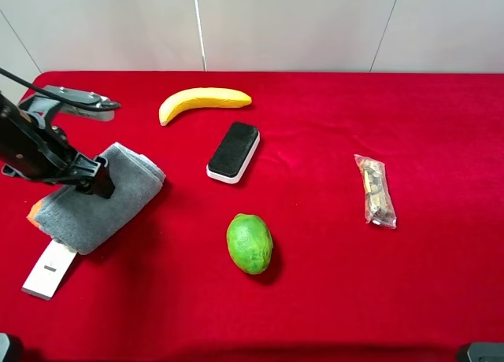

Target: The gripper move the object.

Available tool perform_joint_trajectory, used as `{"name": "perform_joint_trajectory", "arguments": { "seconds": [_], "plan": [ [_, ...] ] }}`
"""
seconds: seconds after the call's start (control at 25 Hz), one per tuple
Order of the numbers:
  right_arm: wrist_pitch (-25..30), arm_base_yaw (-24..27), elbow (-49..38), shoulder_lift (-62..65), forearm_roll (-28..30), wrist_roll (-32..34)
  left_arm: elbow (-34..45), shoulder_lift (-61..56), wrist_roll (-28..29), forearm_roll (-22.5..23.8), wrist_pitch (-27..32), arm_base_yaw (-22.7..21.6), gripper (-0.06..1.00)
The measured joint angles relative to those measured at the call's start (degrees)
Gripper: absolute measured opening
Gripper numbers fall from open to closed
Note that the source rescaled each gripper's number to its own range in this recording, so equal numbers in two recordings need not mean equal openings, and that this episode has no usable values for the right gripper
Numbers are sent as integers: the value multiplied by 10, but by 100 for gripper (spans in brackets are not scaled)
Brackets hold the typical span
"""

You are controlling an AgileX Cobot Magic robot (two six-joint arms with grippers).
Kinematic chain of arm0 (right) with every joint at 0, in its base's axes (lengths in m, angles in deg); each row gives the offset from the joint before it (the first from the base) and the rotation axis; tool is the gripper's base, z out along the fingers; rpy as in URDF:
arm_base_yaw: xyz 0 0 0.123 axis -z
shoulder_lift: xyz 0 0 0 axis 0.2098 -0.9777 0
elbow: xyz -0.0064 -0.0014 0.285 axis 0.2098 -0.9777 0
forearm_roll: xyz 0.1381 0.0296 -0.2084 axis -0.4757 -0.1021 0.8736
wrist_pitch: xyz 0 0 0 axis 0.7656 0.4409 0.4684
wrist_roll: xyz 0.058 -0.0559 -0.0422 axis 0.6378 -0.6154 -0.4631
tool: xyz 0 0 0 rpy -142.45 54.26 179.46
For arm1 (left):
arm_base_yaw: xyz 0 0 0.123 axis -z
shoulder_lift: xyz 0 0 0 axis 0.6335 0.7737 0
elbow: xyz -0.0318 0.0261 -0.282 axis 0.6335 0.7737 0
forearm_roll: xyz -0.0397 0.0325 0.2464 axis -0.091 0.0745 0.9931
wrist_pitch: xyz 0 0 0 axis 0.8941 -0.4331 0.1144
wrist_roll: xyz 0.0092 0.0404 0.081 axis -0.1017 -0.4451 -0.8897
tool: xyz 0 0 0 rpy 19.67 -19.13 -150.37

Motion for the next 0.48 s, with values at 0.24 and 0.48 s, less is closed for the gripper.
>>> {"name": "perform_joint_trajectory", "arguments": {
  "seconds": [0.24,0.48],
  "plan": [
    [0,0,0,0,0,0,-1,41,0,-5,-34,3,94],
    [1,0,0,0,0,0,-1,64,0,-6,-66,17,93]
  ]
}}
